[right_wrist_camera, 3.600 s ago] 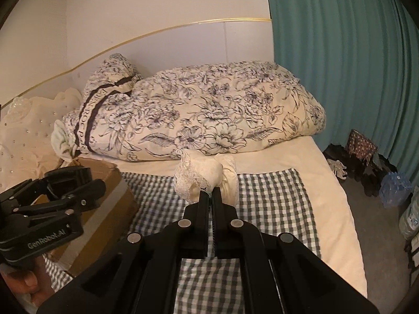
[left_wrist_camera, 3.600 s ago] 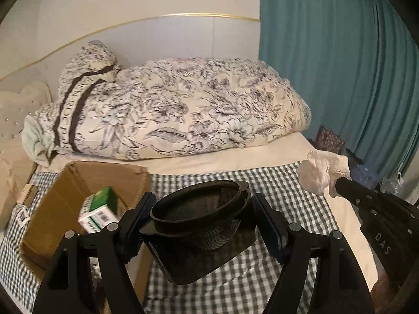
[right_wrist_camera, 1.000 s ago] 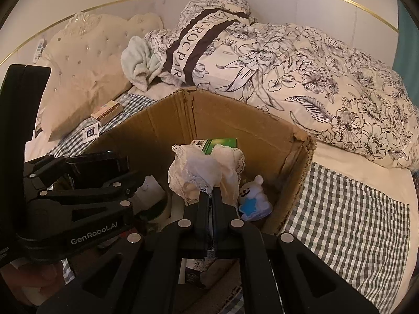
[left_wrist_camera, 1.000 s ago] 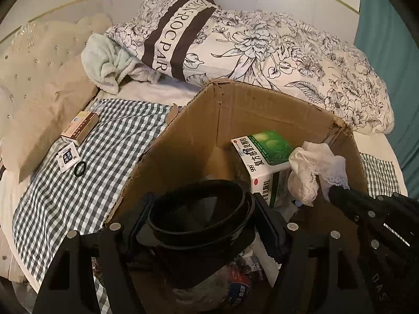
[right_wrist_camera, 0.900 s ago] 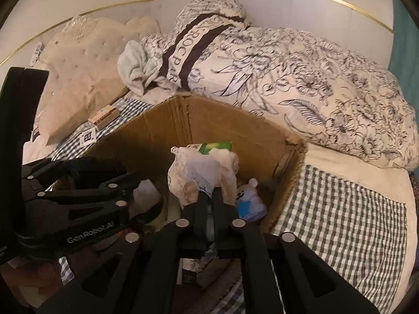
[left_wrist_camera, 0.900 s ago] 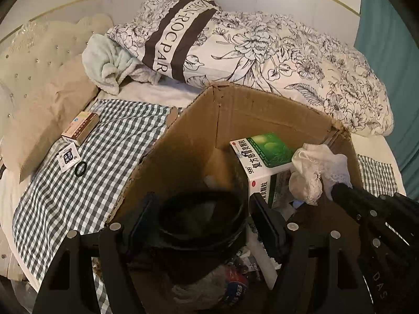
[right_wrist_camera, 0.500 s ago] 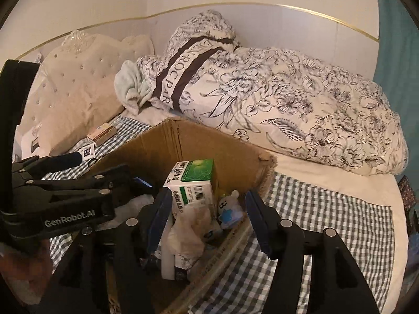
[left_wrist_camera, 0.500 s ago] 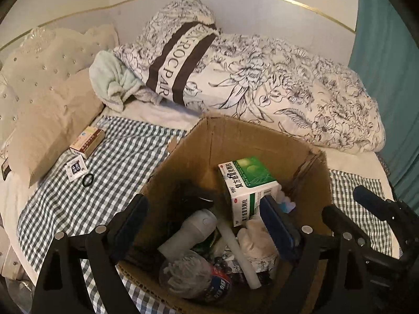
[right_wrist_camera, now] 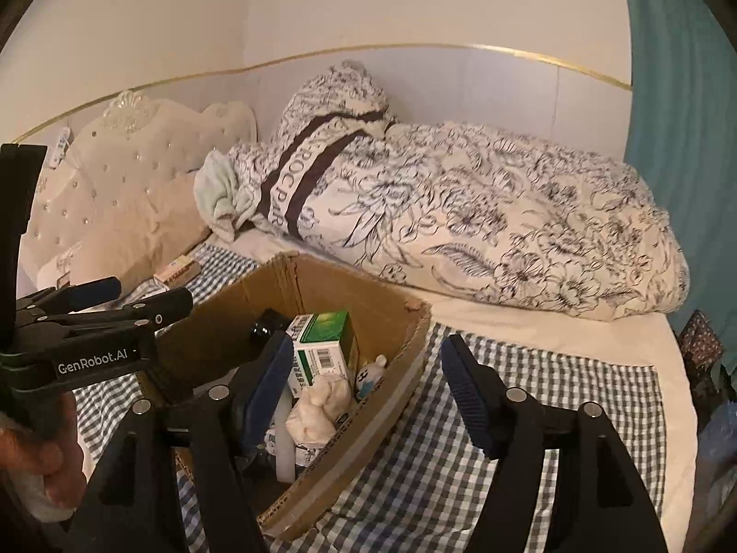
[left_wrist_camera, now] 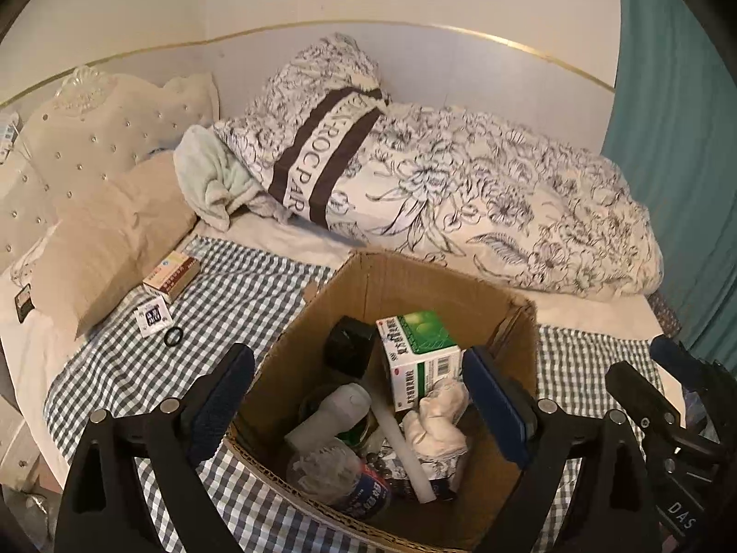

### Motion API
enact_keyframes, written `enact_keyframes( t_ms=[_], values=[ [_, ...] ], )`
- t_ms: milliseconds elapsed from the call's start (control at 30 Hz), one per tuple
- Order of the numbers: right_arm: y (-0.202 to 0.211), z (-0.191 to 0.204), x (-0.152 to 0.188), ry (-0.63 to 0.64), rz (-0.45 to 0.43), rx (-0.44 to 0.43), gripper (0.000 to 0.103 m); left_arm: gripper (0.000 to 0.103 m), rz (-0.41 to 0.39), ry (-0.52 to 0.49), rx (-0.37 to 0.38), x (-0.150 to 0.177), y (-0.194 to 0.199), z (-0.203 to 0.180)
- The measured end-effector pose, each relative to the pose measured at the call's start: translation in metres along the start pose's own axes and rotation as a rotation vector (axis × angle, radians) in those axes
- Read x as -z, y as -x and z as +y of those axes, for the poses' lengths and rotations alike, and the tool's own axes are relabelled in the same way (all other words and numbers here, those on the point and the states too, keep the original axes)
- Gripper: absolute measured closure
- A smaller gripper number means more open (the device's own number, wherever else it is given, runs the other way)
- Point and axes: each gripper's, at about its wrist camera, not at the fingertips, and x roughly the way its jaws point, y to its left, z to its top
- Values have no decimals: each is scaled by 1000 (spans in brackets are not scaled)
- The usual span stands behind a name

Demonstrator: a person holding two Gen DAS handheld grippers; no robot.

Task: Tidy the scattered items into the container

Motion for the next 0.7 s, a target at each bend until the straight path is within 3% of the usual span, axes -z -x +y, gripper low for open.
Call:
enact_keyframes(
  t_ms=[200,400,700],
  values=[
    [32,-11,-3,-10,-70,36,9,4,-61,-14,12,-5,27,-11],
    [59,-20,-5,-9,-116,54,0,0,-140,-35,16,-7,55,-24],
    [99,-38,-6,-29,-188,82,0,0,-225,-34,31,-7,91,-37]
  ],
)
